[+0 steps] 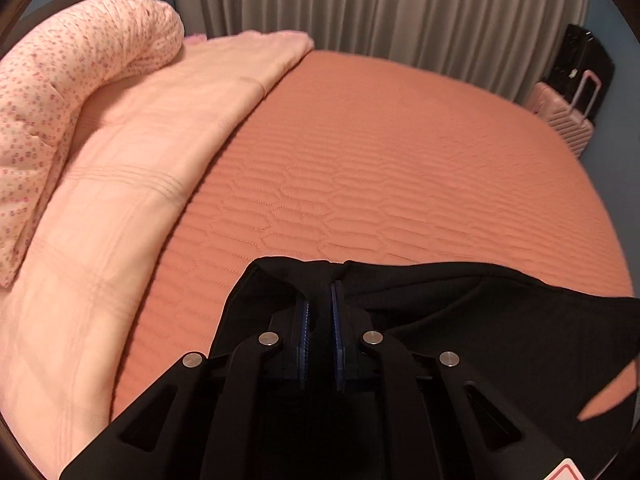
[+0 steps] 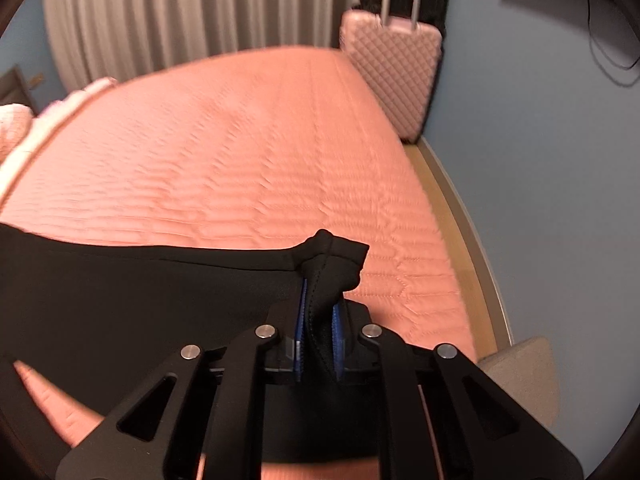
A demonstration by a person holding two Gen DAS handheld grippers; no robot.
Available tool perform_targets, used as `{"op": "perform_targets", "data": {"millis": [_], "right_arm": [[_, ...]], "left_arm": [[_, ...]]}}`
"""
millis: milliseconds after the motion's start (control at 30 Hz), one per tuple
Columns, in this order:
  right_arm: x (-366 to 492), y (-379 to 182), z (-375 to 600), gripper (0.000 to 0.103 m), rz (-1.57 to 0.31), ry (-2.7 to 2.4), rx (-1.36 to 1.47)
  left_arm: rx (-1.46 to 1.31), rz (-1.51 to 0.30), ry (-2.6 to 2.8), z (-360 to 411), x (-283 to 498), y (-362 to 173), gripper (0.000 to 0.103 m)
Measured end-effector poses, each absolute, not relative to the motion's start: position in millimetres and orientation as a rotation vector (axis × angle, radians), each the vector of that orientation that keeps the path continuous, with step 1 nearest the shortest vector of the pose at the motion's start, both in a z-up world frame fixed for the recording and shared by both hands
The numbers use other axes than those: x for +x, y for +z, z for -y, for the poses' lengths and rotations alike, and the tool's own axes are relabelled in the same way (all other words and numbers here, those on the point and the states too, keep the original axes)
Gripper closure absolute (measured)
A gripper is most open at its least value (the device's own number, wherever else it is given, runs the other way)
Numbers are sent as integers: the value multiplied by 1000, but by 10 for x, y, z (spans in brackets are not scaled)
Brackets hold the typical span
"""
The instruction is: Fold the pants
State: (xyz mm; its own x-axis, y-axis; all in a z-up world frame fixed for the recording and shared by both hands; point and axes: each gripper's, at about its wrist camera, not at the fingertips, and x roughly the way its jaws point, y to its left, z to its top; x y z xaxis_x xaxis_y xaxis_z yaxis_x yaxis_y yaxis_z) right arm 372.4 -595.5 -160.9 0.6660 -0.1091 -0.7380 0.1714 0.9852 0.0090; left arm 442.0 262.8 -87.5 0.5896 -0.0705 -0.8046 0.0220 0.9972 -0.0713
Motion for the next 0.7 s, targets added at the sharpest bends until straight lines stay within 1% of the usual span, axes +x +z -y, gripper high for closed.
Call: {"op": "perform_targets", "data": {"millis": [100, 200, 300, 400, 533, 633, 667, 700], "right_arm": [[3191, -1225, 5868, 93, -764, -84, 67], [2578, -964, 5760, 93, -731, -17, 33], [2051, -888, 5667, 93, -746, 15, -5], [1595, -1042, 5606, 93, -820, 36, -15], [1307, -1674, 5647, 93, -965, -1, -11], [1237, -2122, 5768, 91, -1078, -60, 27], [1196, -2179, 5794, 84, -1087, -77, 39], [1147, -2198, 5823, 80, -1089, -93, 62]], "left_arm": [[-44, -906, -92, -2658, 3849, -507, 95], [-35, -879, -112, -2746, 3109, -201, 95], [-39, -894, -107, -2837, 2530, -148, 95], [-3, -961, -77, -3009, 1990, -388, 94], [40, -1034, -20, -3171, 1666, -968, 92], [69, -1100, 45, -3212, 1614, -1484, 86], [79, -1110, 63, -3243, 1593, -1612, 85], [70, -1110, 82, -3269, 1578, -1691, 81]]}}
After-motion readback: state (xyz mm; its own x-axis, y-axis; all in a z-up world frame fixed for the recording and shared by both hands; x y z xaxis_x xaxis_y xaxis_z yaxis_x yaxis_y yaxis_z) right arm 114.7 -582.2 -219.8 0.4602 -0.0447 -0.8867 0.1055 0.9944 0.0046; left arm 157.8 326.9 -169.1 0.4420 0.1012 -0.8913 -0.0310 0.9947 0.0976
